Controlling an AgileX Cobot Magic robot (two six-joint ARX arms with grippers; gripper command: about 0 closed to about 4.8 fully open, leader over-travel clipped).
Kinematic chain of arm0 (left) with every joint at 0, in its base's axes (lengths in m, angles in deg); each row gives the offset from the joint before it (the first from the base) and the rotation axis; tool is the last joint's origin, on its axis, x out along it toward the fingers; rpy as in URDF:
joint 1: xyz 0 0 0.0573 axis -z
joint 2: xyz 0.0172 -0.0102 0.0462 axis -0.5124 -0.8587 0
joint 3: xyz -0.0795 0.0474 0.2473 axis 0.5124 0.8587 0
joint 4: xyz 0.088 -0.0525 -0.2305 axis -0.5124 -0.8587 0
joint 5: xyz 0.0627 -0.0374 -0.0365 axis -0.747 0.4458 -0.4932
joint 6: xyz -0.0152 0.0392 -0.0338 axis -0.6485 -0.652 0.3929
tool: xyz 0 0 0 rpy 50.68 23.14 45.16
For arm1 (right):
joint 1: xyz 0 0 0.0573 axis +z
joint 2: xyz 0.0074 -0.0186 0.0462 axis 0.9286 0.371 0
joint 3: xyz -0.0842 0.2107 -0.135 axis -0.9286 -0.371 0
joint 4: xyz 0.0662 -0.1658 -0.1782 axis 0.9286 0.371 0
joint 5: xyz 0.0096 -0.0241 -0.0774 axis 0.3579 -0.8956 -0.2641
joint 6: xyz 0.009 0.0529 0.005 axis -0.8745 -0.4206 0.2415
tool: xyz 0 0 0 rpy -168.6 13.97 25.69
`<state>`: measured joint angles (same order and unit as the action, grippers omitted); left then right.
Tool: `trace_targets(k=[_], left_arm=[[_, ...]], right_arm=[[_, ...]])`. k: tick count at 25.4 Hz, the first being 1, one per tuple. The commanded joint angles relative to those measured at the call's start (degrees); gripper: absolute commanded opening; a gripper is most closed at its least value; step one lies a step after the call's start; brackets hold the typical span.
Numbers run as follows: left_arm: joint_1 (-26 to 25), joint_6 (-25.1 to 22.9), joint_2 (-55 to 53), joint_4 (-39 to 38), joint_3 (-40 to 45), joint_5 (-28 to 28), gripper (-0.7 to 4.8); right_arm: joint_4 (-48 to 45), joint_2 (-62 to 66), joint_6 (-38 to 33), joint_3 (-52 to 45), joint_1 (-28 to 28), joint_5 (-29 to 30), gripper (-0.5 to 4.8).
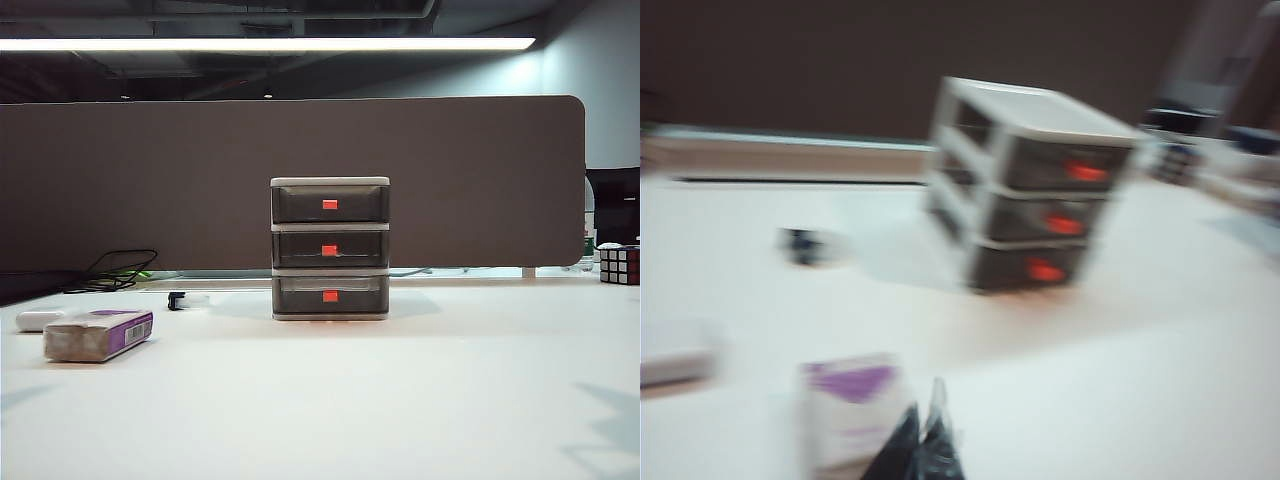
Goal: Open the second layer of the drawer on the table, pick up a pack of napkins on the table and put it in, and finally close the drawer.
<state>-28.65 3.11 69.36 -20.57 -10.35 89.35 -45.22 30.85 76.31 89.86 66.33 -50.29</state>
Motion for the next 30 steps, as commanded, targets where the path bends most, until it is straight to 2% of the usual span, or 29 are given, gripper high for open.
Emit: trace_targets(k=[1,3,4,6,8,13,14,16,21,22,24,26,30], left_arm=[[-0.09,3.48,-0.02,-0.17,-0.37,12.55,-0.05],[-0.11,8.39,-0.02,-0.17,-0.37,11.56,-0.05],[-0.11,13.14,-0.02,-0.09,-0.37,9.46,-0.01],[-0.09,18.84,-0.02,0.2,-0.37,5.88,0.33],[-0.09,18.8,-0.02,1.07,-0.39,5.53,0.8],[1.66,20.44,-0.02,2.23,-0.42,5.84,0.73],[4.15,19.87,-0.04,3.15,-0.42,4.61,0.53],[7.63,19.15,-0.07,4.66,-0.44,1.38,0.48],[20.57,15.8,-2.97,7.74,-0.42,-11.43,0.49],[26.36,13.86,-6.08,9.57,-0.42,-17.09,0.49],[31.15,12.31,-9.7,12.76,-0.5,-21.62,0.51],[39.58,8.28,-20.0,22.73,-0.76,-30.36,0.54],[41.59,6.47,-32.81,28.24,-3.65,-32.52,0.56]], right_arm=[[0.09,-0.13,-1.22,-0.37,0.04,9.99,-0.05],[0.07,-0.13,-1.22,-0.37,0.04,10.56,-0.05],[0.07,-0.13,-1.22,-0.37,0.04,10.54,-0.05],[0.07,-0.13,-1.73,-0.37,0.04,10.82,-0.05],[-0.02,-0.13,-4.74,-0.37,0.04,10.97,-0.05],[-1.05,-0.13,-9.16,-0.35,0.42,12.31,-0.05],[-2.14,-0.13,-9.53,-0.15,1.4,12.46,-0.05],[-3.45,-0.11,-10.25,0.07,2.8,12.26,-0.05],[-3.37,0.5,-10.23,1.66,7.85,7.82,-0.05],[-3.43,0.57,-10.21,2.19,10.27,5.46,-0.05],[-3.39,0.57,-10.16,2.75,12.48,2.67,-0.05],[-3.3,0.94,-9.51,4.04,16.85,-1.9,-0.05],[-3.41,2.34,-8.68,5.03,19.45,-4.39,-0.05]])
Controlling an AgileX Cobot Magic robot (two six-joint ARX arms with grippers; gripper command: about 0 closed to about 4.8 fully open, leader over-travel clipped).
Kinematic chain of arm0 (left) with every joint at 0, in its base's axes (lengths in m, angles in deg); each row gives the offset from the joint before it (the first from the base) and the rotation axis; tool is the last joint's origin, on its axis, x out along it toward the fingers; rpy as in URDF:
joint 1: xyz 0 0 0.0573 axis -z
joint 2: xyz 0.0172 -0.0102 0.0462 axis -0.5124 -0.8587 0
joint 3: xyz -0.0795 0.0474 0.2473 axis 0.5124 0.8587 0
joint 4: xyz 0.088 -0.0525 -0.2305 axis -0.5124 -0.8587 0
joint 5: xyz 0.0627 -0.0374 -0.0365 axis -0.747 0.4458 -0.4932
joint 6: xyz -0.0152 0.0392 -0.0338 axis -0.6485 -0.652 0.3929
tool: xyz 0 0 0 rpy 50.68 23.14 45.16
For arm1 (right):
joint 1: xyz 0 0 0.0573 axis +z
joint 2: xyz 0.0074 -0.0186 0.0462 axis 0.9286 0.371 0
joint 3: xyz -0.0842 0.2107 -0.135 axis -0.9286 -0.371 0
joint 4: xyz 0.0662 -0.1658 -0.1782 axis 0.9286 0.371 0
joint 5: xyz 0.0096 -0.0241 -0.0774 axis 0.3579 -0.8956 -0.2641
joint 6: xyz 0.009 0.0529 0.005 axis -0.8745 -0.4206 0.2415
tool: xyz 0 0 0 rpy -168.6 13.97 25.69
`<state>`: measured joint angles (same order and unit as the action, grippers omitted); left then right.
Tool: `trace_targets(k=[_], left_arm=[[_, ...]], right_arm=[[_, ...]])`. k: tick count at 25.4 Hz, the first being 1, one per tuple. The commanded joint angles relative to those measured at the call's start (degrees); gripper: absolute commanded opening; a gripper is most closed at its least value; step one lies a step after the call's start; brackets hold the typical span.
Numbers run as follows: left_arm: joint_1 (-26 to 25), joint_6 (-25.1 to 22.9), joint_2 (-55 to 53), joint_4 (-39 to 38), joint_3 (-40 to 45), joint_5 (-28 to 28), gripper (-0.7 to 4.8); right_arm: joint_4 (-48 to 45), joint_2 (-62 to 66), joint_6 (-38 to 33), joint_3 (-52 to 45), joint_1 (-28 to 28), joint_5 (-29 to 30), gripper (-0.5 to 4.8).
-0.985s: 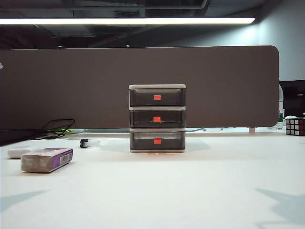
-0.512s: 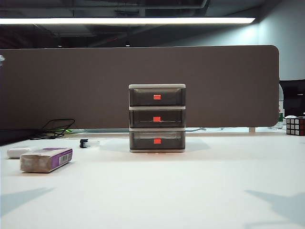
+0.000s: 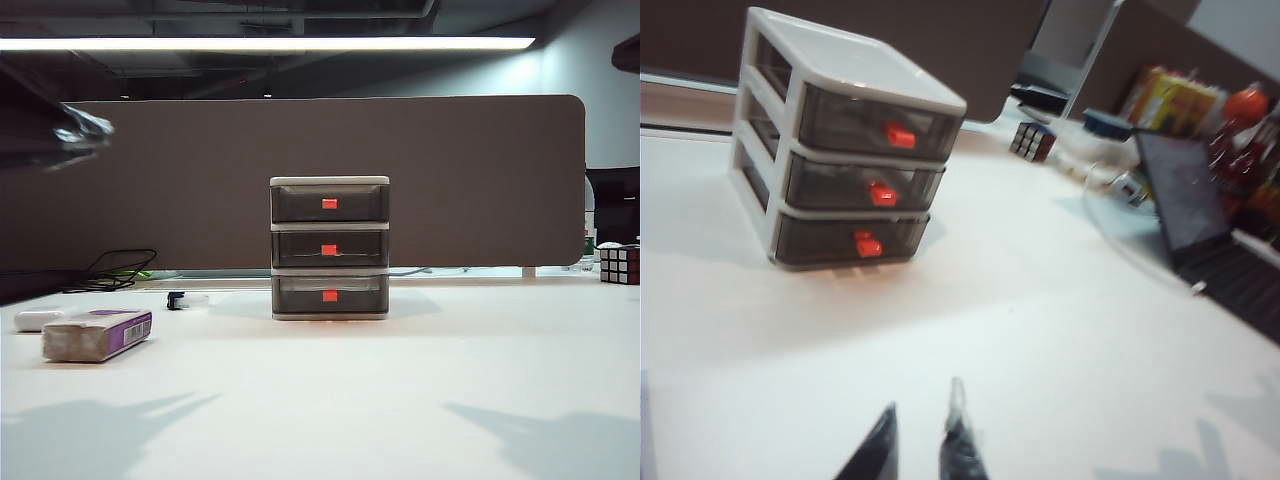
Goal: Open the second layer of the drawer on the table, pick up a pack of napkins on the table and put it in, and finally close the drawer.
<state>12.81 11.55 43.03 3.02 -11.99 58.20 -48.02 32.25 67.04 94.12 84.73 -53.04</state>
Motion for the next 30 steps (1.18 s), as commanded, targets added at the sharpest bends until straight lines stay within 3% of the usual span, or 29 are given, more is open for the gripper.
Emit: trace_targets(k=[1,6,11,20,26,28,30], left_arm=[[0.09,-2.51,-10.6,6.38,-3.3,-1.33,0.58],[0.09,-7.69,-29.2,15.37,-10.23,-1.25,0.58],[0.09,-9.25,-46.23,24.39,-18.21,1.14,0.72],[-0.24,-9.86,-53.7,28.63,-24.92,0.87,0.71],[-0.22,-11.63,-58.27,28.74,-28.59,0.63,0.75],[-0.2,-13.44,-61.33,28.72,-29.73,-0.37,1.29],[-0.2,-13.7,-64.5,28.74,-30.77,-0.48,2.25]], right_arm=[[-0.61,1.75,0.61,1.11,1.53,-2.23,-0.05],[-0.68,6.34,2.08,3.06,2.36,-3.41,-0.05],[-0.87,15.37,5.38,7.13,2.38,-3.41,-0.05],[-5.09,35.58,8.5,15.72,2.54,-3.23,-0.05],[-13.2,50.4,9.99,19.58,2.58,-0.44,-0.05],[-15.34,52.63,9.57,19.69,2.56,-0.48,-0.05],[-16.7,54.05,9.6,19.74,2.56,-0.52,-0.05]])
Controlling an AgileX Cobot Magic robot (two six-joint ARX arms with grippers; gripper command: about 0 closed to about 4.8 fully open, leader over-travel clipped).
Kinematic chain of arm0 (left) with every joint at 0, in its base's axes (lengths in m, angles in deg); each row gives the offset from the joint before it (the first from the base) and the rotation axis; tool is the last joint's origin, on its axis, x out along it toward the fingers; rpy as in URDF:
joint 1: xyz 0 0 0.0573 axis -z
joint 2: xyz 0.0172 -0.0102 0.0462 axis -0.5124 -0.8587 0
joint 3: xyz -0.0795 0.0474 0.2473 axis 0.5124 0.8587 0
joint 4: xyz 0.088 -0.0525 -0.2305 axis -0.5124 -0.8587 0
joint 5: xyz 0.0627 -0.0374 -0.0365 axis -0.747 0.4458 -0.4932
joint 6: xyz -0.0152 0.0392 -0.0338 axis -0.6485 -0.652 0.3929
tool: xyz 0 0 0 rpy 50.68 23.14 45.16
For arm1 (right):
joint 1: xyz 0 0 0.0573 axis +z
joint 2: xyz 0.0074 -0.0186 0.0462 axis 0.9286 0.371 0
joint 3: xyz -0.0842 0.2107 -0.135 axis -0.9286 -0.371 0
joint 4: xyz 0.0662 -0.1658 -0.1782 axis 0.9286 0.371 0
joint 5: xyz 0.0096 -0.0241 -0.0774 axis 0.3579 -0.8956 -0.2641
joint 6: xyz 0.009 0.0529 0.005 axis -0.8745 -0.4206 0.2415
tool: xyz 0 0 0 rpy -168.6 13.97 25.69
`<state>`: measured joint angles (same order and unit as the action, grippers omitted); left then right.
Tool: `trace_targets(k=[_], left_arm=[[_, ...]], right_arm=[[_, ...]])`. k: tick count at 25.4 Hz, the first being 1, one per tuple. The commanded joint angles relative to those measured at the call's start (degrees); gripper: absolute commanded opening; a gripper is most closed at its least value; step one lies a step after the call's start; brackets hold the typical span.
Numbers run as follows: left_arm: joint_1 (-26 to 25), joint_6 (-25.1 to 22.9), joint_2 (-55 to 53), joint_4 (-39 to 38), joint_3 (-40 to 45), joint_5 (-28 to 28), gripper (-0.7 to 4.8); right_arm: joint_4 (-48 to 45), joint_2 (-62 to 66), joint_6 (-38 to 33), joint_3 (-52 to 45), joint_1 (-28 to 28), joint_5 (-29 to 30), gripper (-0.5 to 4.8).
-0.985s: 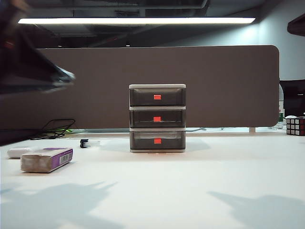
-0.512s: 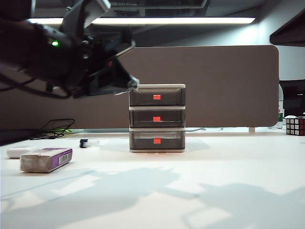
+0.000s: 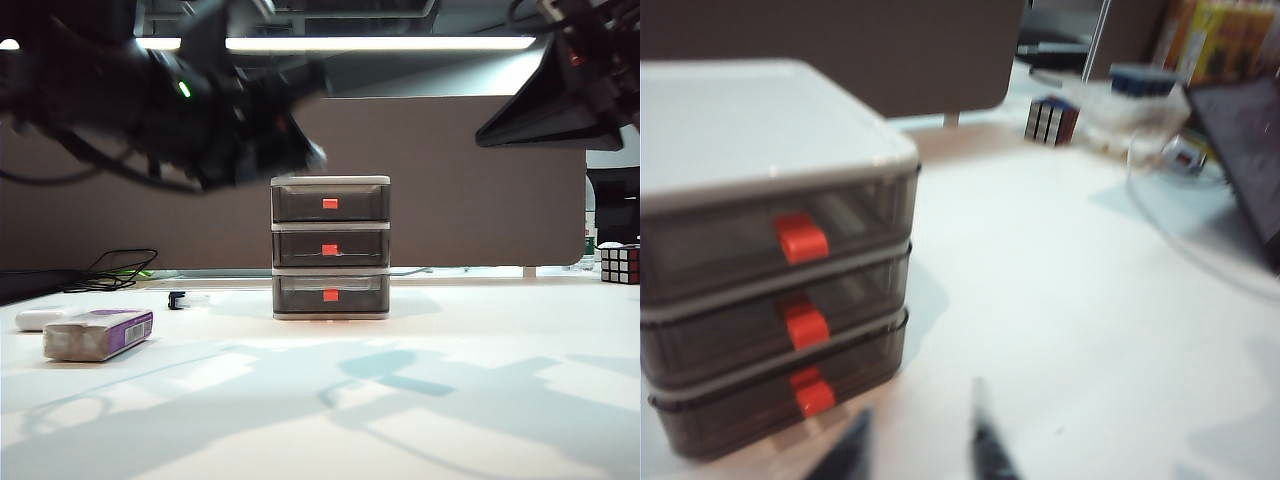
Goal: Open the second layer of the drawer on the table, pick up a pack of napkins on the table and put it in, and finally close the drawer.
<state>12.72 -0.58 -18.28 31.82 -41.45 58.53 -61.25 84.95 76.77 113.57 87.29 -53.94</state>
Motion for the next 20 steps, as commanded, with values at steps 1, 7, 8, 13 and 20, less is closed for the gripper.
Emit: trace_targets(k=[1,7,8,13,20], left_arm=[[-0.11,-1.46,-4.55,-0.04,-1.75,-1.33,2.58],[1.03,6.01,-14.78,2.62,-7.26,-15.37,2.82],[1.49,6.49,-17.79,2.91,-9.66,-17.33,2.82],[2.97,6.12,-24.94,5.7,-15.87,-23.67,2.78],[5.01,5.7,-26.71,6.38,-18.8,-32.85,2.78]], right_arm=[[-4.48,2.21,-0.13,0.28,0.0,0.39,-0.05],[-5.33,4.26,-0.17,0.28,0.0,0.46,-0.05],[-5.35,4.26,-0.15,0.28,0.0,0.42,-0.05],[-5.33,4.26,-0.15,0.28,0.07,0.46,-0.05],[-5.29,4.26,-0.15,0.28,0.02,0.46,-0.05]])
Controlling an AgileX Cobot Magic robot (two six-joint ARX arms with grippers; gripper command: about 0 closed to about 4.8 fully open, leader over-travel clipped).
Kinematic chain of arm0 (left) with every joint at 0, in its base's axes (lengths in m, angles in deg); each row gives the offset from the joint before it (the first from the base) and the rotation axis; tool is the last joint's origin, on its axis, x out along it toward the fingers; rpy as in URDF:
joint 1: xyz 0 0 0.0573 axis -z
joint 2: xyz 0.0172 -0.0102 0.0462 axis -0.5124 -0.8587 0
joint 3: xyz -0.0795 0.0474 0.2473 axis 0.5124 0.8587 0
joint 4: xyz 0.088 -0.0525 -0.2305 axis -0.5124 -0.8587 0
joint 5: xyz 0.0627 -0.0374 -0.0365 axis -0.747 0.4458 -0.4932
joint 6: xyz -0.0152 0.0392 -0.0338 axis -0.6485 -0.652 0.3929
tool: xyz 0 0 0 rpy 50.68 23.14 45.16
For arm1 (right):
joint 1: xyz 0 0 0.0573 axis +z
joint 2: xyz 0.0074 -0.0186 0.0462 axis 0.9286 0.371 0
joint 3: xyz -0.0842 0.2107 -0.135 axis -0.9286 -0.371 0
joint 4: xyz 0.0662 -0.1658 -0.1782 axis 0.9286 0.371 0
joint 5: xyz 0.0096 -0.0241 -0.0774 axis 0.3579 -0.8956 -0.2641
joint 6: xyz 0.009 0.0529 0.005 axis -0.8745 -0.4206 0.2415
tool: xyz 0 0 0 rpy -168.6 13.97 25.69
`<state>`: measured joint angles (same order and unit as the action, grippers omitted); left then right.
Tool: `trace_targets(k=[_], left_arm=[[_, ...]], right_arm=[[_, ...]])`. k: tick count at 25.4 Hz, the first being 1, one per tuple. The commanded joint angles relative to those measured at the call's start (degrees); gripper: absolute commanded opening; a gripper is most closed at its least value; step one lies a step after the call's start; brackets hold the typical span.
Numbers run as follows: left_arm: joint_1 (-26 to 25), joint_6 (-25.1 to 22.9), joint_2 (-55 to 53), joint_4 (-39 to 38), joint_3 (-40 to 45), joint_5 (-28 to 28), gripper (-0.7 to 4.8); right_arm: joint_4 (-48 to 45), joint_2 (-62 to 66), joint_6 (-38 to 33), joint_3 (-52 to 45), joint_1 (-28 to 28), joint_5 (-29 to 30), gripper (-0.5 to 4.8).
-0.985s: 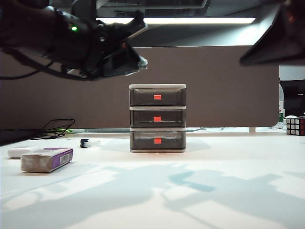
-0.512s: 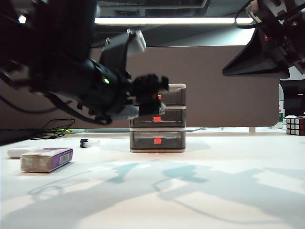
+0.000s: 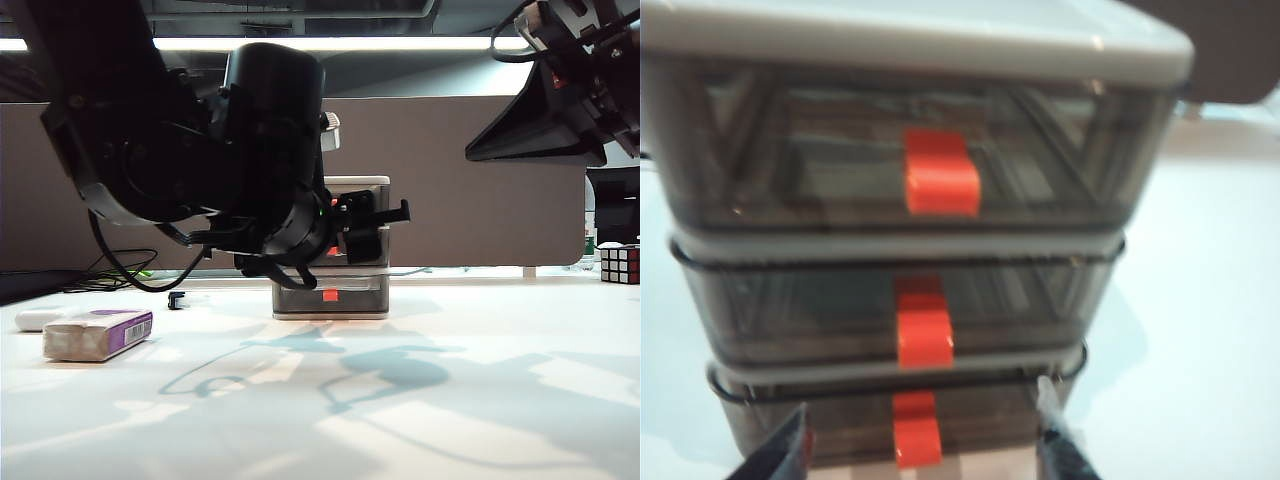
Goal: Open the second layer of the drawer on the table, pick up a pack of napkins on the table and put it in, and finally close the drawer.
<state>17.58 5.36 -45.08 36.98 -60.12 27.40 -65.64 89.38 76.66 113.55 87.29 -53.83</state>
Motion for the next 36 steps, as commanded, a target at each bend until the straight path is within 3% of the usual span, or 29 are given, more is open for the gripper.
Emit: trace_targets(k=[1,15,20,36], left_arm=[[0.15,-0.22,0.0,1.25,-0.15,-1.73,2.78],[0.0,-1.88,-4.24,6.19,-2.05,-3.23,2.77],[0.0,-4.85,-5.62,6.03,-4.96,-3.06,2.77],[-2.05,-5.2,-6.49,5.88,-6.08,-3.37,2.77]], right_arm=[[-0.9,-0.17,-0.04,0.31,0.02,0.35,-0.05],[-0.77,-0.17,-0.02,0.31,0.02,0.33,-0.05],[-0.74,-0.13,-0.02,0.31,0.02,0.33,-0.05],[-0.96,-0.13,-0.02,0.31,0.04,0.28,-0.05]])
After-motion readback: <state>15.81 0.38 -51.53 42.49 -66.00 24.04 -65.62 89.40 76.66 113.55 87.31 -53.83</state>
